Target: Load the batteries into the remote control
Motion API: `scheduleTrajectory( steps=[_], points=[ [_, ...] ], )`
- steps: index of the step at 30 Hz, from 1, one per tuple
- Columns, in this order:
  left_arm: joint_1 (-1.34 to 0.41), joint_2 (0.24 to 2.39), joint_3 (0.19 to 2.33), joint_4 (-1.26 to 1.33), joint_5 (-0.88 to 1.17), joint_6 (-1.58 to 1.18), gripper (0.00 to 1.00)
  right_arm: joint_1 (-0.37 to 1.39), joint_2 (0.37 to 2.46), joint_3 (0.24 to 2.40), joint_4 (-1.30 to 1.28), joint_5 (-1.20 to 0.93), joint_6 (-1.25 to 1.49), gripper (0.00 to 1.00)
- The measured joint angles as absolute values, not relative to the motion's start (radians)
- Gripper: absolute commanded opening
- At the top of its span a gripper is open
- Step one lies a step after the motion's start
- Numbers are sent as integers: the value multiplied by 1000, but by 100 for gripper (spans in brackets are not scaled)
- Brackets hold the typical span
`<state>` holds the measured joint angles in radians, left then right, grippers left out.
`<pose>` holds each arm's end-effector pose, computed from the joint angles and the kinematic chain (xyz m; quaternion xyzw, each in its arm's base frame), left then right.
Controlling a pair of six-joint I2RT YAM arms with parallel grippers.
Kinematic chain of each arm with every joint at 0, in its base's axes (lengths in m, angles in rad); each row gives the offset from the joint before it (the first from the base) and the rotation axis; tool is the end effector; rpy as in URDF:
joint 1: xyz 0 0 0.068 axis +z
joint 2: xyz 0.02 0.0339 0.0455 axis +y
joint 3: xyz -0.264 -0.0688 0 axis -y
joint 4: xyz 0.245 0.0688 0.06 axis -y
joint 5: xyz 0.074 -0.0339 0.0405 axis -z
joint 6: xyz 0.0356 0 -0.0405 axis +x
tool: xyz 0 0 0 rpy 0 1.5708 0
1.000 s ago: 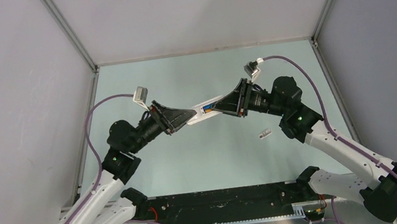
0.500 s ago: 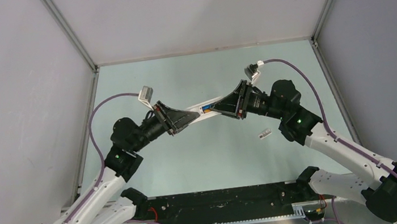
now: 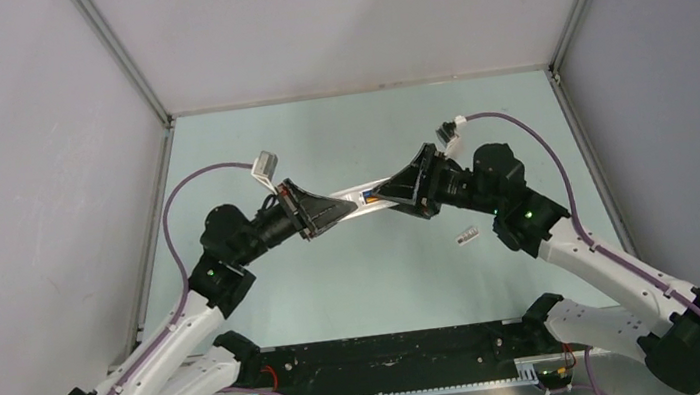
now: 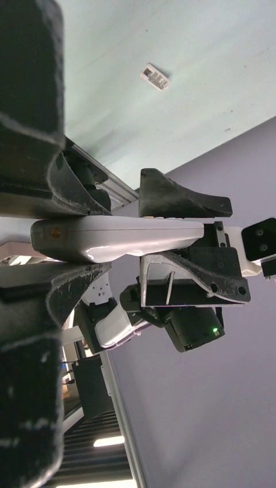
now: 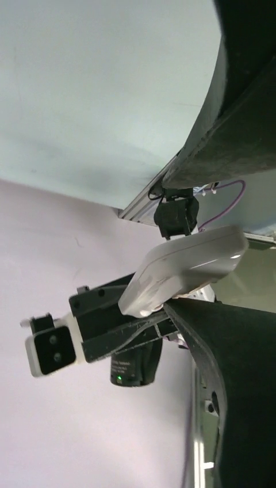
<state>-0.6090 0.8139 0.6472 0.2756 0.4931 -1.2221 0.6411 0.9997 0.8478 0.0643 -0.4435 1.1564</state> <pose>0.1503 -0.1254 0.3354 -0.0221 0.6720 -0.6718 0.3108 0.1786 0.1524 0.3486 0.0396 0.7334 0.6166 0.2833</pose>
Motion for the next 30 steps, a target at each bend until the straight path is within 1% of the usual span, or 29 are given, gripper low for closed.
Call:
scheduleTrajectory(
  steps=[2, 4, 8, 11, 12, 15, 18, 22, 27, 28, 29, 30],
  points=[
    [-609, 820, 647, 270, 496, -1212, 0, 633, 981, 842, -1, -418, 1141, 84],
    [-604, 826, 644, 270, 497, -1206, 0, 617, 944, 841, -78, -382, 1120, 87],
    [-580, 826, 617, 279, 501, -1193, 0, 566, 840, 839, -252, -294, 1082, 87],
    [-555, 826, 591, 279, 501, -1177, 0, 538, 771, 839, -370, -226, 1062, 83],
    [-542, 826, 581, 279, 503, -1170, 0, 531, 749, 839, -417, -194, 1053, 80],
    [-509, 825, 559, 274, 506, -1158, 0, 513, 711, 839, -536, -85, 1017, 75],
    [-472, 813, 529, 263, 513, -1147, 0, 476, 720, 839, -647, 27, 987, 74],
    [-442, 791, 511, 233, 533, -1126, 0, 432, 801, 820, -737, 161, 997, 73],
    [-432, 772, 510, 210, 554, -1096, 0, 414, 950, 776, -759, 267, 1066, 71],
    [-431, 769, 508, 207, 557, -1090, 0, 409, 984, 776, -758, 283, 1084, 70],
    [-428, 767, 505, 203, 559, -1087, 0, 404, 1018, 775, -757, 300, 1100, 62],
    [-425, 765, 502, 195, 561, -1081, 0, 400, 1048, 775, -756, 315, 1115, 58]
  ],
)
